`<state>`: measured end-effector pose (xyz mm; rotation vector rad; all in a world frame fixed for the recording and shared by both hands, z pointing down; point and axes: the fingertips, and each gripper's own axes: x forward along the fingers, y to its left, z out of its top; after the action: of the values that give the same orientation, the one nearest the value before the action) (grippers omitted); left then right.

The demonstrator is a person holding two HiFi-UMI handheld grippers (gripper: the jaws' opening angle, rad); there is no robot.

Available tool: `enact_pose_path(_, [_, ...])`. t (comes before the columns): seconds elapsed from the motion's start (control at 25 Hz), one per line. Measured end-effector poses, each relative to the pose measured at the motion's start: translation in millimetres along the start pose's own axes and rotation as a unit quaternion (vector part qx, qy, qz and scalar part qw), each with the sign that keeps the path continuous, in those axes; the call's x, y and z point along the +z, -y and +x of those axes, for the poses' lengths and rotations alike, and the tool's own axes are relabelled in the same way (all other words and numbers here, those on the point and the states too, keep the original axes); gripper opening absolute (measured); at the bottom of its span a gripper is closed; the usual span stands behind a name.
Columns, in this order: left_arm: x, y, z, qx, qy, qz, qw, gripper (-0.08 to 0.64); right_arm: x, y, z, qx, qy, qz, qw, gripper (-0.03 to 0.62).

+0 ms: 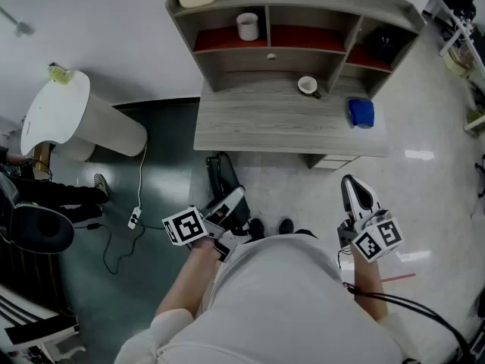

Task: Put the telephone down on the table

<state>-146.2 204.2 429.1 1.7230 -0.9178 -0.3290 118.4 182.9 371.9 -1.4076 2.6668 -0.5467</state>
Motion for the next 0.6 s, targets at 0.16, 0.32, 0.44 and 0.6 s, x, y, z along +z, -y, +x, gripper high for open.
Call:
enact_pose_path(0.16, [-2.8,2.8,7.8,0.001,0.000,-0.004,1.0000,0.288,1.1,6.3,0.4,0.003,-0.005,0.007,1.000,0.017])
enact_pose_path(0.32, [-9.7,6.0,15.8,0.011,0.001,-0.021,0.9997,0.288,2.0,15.9,-1.1,0.008,-0.009,0.008,1.000,0.017])
enact_pose_path(0.44, [-13.6,6.0,18.9,0.020,0.000,-0.008,0.9998,0.288,1.2,21.8,-3.4,0.013,-0.012,0.009,1.000,0.017])
enact_pose_path(0.6, [-17.4,9.0,23.4,0.022,0.003,-0.002,0.9998,0.288,1.5,26.9,-4.4,0.025,-0.017,0.020,0.999,0.017])
